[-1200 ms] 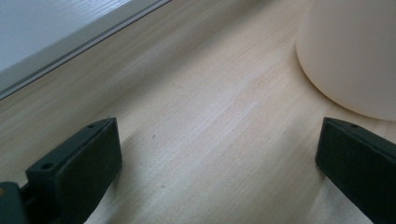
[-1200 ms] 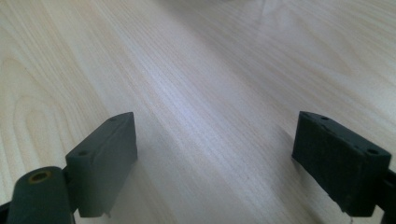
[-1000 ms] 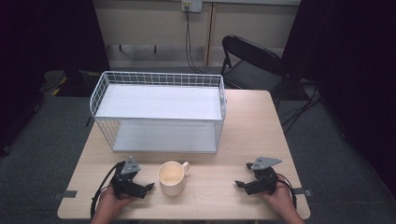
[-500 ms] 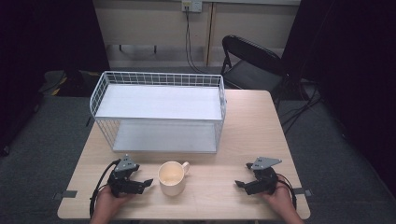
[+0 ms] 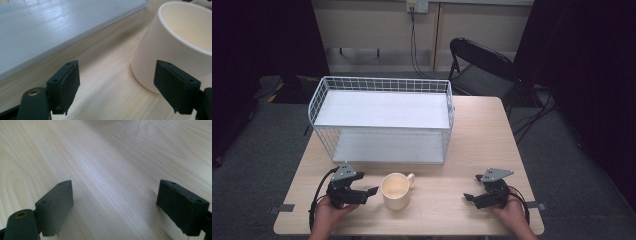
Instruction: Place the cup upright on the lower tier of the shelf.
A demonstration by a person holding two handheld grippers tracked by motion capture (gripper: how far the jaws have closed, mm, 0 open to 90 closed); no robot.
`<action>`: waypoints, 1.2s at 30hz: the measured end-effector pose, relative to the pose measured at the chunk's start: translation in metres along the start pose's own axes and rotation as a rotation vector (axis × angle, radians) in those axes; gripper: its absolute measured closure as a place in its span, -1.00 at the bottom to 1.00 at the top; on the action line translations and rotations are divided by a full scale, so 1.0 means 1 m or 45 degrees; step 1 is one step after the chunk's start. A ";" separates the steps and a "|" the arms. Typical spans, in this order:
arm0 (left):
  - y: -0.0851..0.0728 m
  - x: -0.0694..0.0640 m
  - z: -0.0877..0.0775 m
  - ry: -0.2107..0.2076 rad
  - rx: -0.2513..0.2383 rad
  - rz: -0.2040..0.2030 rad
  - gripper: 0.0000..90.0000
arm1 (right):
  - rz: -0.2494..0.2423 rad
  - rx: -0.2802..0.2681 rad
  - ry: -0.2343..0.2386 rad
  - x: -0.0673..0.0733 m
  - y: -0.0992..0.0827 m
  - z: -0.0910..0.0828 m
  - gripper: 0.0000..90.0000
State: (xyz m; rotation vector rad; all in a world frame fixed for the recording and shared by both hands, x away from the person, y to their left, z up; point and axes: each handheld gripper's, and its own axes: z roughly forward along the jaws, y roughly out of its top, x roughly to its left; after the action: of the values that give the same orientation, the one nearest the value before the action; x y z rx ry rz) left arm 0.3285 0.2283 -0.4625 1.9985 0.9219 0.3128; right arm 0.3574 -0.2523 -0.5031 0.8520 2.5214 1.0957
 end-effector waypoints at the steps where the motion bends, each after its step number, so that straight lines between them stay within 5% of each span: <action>1: 0.000 0.000 0.000 0.000 0.000 0.000 -0.53 | 0.000 0.000 0.000 0.000 0.000 0.000 -0.71; 11: 0.014 -0.002 -0.010 -0.011 -0.064 -0.070 -0.53 | 0.000 0.000 0.000 0.000 0.000 0.000 -0.71; 28: 0.030 -0.015 -0.014 -0.024 -0.134 -0.056 -0.50 | 0.000 -0.001 -0.001 0.000 0.000 0.000 -0.71; 36: 0.032 -0.021 -0.009 -0.010 -0.160 -0.008 -0.38 | 0.000 0.000 -0.001 0.000 0.000 0.000 -0.71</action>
State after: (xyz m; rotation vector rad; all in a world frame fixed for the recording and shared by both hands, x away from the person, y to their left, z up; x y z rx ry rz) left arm 0.3246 0.2080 -0.4292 1.8801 0.8821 0.3501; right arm 0.3574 -0.2523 -0.5031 0.8520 2.5209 1.0955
